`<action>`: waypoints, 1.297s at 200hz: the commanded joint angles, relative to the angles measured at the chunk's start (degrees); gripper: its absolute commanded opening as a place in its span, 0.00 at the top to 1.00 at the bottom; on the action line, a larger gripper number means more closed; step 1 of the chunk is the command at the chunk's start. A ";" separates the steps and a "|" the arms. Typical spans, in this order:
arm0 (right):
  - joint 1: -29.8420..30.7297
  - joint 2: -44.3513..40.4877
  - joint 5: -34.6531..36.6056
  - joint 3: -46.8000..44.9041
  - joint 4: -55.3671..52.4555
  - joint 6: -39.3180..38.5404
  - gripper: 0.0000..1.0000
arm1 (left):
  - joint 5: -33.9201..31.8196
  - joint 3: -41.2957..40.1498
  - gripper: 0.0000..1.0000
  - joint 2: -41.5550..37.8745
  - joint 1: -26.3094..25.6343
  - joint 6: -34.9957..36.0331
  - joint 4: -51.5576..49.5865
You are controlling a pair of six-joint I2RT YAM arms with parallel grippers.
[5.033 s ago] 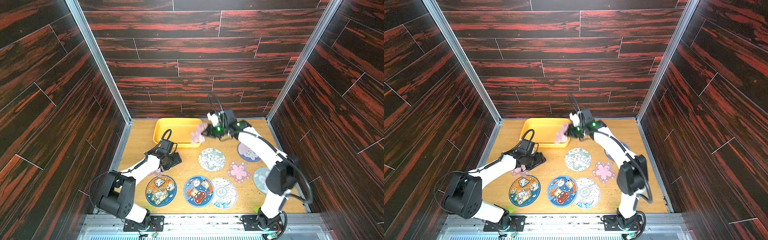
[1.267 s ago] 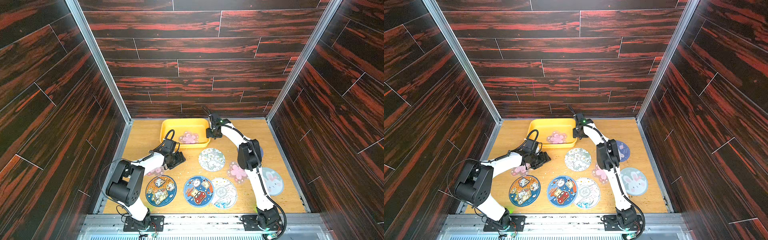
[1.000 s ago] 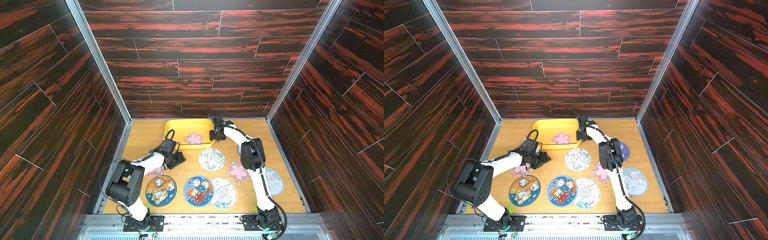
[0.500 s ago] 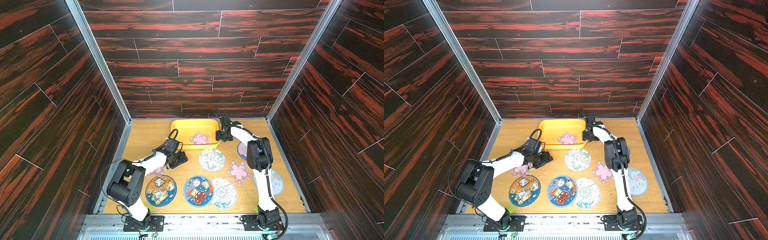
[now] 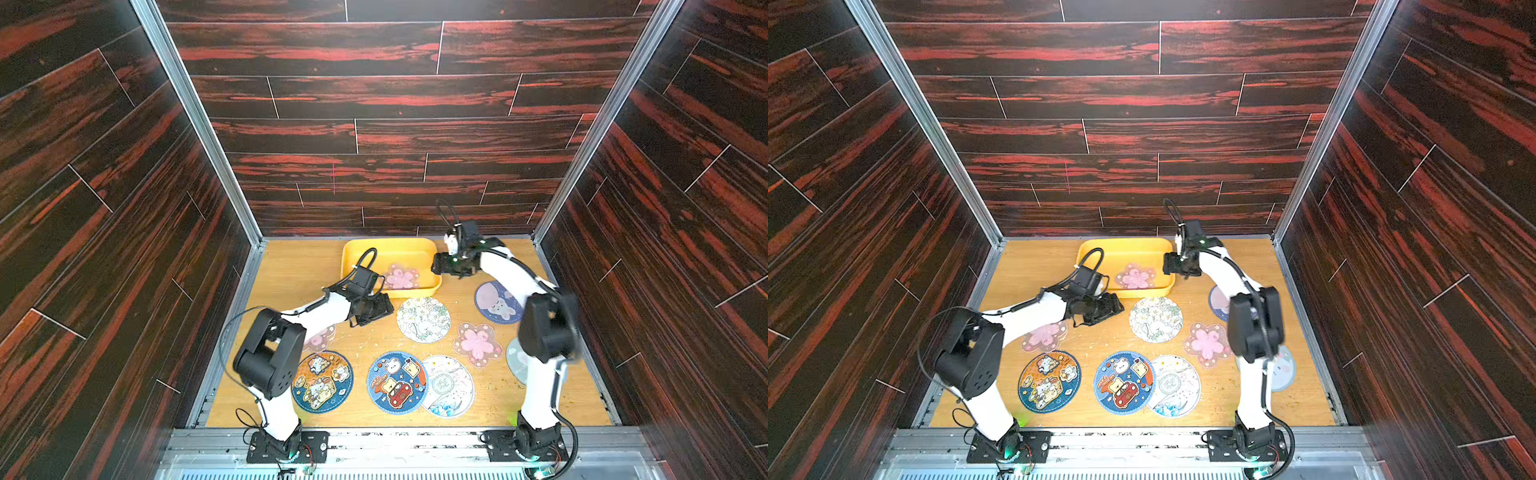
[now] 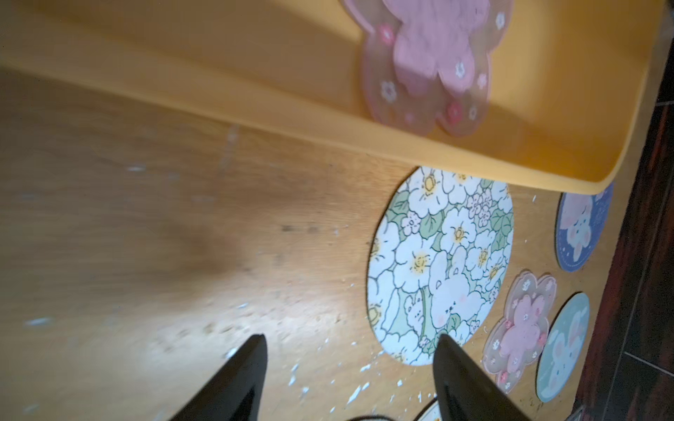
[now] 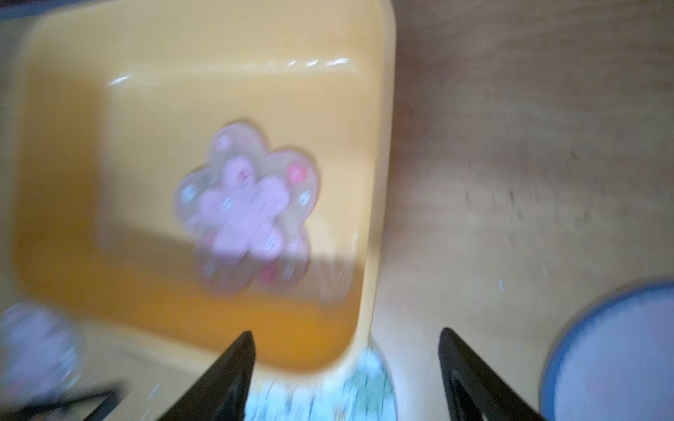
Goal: Put the coasters into the storage box
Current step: Move the storage box to the center of the board, then pick up the coaster from the center of the board.
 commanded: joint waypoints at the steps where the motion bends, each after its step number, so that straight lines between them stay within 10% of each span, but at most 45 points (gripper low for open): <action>1: -0.75 -6.20 -6.84 -7.03 -1.57 0.37 0.21 | -0.60 2.00 0.24 1.49 -1.27 -0.61 -0.88; 90: -1.10 -12.89 -14.65 -30.18 9.70 2.31 0.21 | -3.56 5.89 0.22 7.04 -3.94 -0.40 -1.31; 259: 0.10 -5.17 -12.50 -34.16 14.82 1.28 0.25 | -3.22 11.52 0.22 13.88 -6.23 -1.68 -4.38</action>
